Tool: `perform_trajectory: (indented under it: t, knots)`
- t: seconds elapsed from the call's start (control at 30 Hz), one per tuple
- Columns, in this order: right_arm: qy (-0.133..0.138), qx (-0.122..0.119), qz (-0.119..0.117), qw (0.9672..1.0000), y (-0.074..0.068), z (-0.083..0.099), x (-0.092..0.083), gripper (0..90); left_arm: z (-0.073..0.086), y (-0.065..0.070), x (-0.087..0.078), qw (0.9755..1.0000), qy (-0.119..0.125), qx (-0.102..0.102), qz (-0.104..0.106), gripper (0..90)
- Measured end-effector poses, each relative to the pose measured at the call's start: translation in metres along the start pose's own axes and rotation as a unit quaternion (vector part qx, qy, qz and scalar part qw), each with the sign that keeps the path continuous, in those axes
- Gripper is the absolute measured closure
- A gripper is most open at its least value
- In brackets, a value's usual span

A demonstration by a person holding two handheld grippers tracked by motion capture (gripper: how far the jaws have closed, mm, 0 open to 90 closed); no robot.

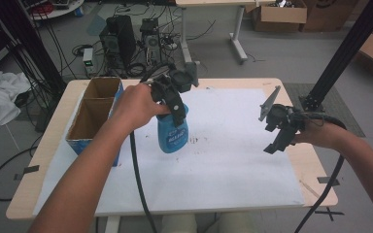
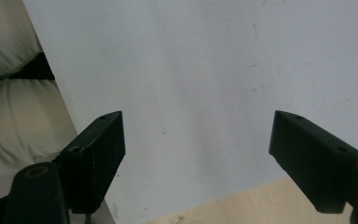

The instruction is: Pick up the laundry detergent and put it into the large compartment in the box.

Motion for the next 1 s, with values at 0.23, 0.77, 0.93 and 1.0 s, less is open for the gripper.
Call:
perform_trajectory:
  t: [0.23, 0.77, 0.93, 1.0]
  knots:
    - [0.002, -0.008, 0.004, 1.0000, -0.005, -0.004, -0.004, 19.4, 0.002, -0.010, -0.035, 0.9988, 0.002, -0.047, -0.017, 38.1]
    - [0.009, -0.029, -0.002, 0.9995, -0.007, -0.017, -0.005, 18.9, 0.017, -0.044, -0.105, 0.9850, 0.014, -0.158, -0.069, 38.1]
    - [0.007, -0.030, -0.003, 0.9995, -0.003, -0.016, -0.005, 18.8, 0.025, -0.059, -0.126, 0.9727, 0.025, -0.209, -0.097, 38.1]
    - [0.010, -0.028, -0.004, 0.9995, -0.002, -0.017, -0.005, 18.8, 0.027, -0.062, -0.130, 0.9710, 0.025, -0.216, -0.100, 38.1]
Point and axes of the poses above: each handheld gripper's, and its own axes: x roughly forward along the jaws, z roughly out of its underside, y roughly to its right, the point moved 5 cm from there along x, roughly forward along the jaws, and after that the axes turned 13 degrees about y, right-handed, at the moved point
